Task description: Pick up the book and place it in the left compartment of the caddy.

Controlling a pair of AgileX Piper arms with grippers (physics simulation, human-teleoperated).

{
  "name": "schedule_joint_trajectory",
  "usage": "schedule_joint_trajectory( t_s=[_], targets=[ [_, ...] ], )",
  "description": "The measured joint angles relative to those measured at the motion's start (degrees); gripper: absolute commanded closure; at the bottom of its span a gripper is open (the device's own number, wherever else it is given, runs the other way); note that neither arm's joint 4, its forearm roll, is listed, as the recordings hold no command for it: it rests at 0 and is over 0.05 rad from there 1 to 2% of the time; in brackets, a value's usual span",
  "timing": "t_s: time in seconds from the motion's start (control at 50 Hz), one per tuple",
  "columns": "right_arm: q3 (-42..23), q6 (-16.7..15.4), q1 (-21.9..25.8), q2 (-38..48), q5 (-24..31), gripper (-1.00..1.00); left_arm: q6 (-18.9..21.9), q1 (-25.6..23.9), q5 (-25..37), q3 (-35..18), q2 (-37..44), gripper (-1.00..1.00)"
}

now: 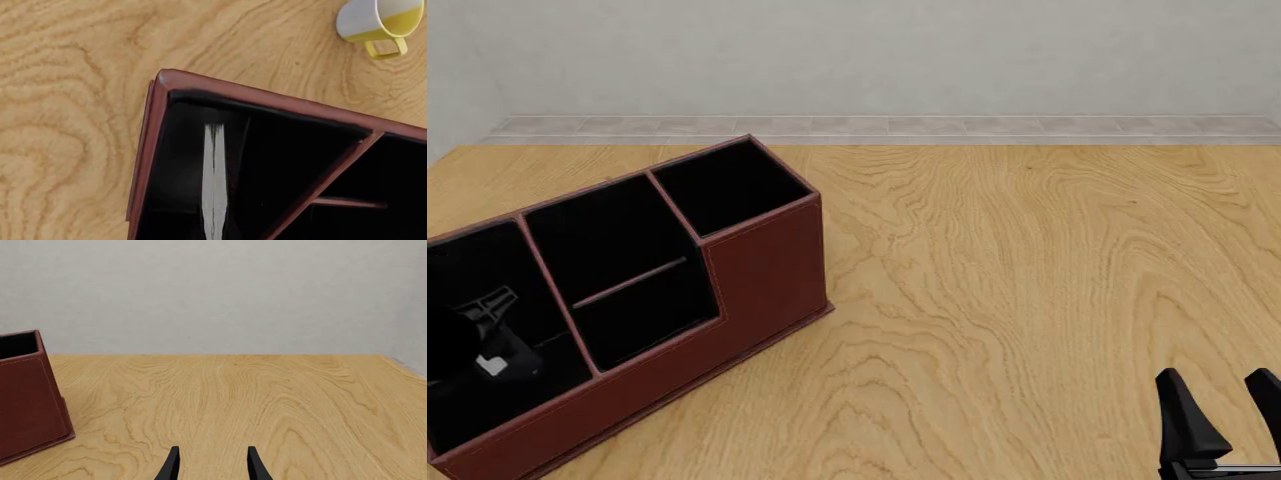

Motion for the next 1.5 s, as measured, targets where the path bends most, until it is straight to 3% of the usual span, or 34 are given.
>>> schedule_joint_trajectory(
  t_s=[0.76,0.78,1.5],
  targets=[
    [0.0,0.0,0.0,0.0,0.0,-1.0,0.3,0.2,-3.7,1.2,3.3,1.0],
    [0.0,0.0,0.0,0.0,0.0,-1.0,0.4,0.2,-3.7,1.1,3.3,-1.0],
    [0.0,0.0,0.0,0.0,0.0,-1.0,1.4,-0.3,-1.1,-0.3,0.3,-1.0]
  ],
)
